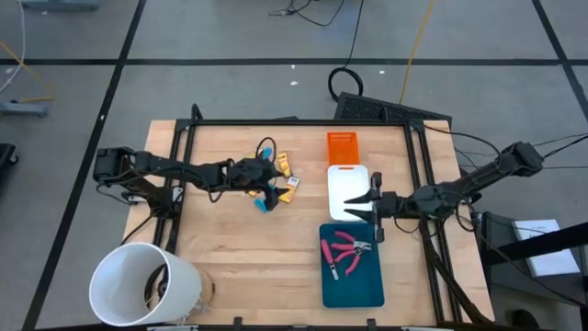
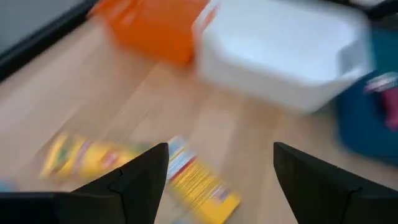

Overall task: Pick & Place School Supplies
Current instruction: Put the blue eraser into the white bin

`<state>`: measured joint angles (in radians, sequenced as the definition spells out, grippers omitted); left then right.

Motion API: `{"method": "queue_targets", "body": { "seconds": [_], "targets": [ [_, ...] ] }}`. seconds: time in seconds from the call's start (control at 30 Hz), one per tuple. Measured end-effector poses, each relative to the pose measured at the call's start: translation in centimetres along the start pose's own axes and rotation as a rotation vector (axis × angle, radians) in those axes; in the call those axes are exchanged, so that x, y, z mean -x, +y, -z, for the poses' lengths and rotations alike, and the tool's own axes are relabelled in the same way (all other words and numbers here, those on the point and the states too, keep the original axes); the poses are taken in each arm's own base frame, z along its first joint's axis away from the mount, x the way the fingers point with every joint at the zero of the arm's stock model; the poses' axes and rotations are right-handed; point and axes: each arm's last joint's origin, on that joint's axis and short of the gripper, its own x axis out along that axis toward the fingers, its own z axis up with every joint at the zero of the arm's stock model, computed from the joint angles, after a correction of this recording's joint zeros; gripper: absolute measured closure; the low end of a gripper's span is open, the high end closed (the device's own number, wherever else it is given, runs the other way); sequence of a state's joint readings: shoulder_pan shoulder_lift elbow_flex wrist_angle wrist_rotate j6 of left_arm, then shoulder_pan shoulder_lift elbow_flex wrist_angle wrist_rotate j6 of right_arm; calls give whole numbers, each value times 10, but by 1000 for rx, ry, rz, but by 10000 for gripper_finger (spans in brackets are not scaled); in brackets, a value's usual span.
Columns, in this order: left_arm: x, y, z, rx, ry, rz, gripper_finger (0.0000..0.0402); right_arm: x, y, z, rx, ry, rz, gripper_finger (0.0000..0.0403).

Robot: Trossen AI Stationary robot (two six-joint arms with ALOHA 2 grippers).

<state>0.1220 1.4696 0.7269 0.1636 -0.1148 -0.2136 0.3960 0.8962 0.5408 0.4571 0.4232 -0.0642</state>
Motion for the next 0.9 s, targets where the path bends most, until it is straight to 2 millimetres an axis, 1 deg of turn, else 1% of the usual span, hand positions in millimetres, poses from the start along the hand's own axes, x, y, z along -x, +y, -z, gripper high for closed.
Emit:
{"method": "queue_targets", "body": {
  "seconds": [0.17,0.27,0.33,0.43,0.53,0.6,0.67,0.8,0.9],
  "targets": [
    [2,14,17,96,155,-201,108,0,-6,19,26,59,30,278],
    [3,19,24,133,220,-249,108,1,-10,27,32,75,51,256],
    [4,19,26,75,253,-233,108,1,-13,30,31,76,61,245],
    [4,15,26,-103,274,-182,108,1,-16,34,26,64,73,234],
    [4,13,26,-273,279,-161,108,1,-17,35,25,63,78,229],
    [4,14,25,-332,278,-154,108,1,-17,35,25,61,78,230],
    [3,17,24,-351,275,-139,108,1,-17,35,25,61,77,231],
    [2,19,23,-322,270,-75,108,1,-17,35,25,61,77,233],
    [-2,19,26,-330,287,-32,108,1,-17,35,25,61,77,232]
  ]
}}
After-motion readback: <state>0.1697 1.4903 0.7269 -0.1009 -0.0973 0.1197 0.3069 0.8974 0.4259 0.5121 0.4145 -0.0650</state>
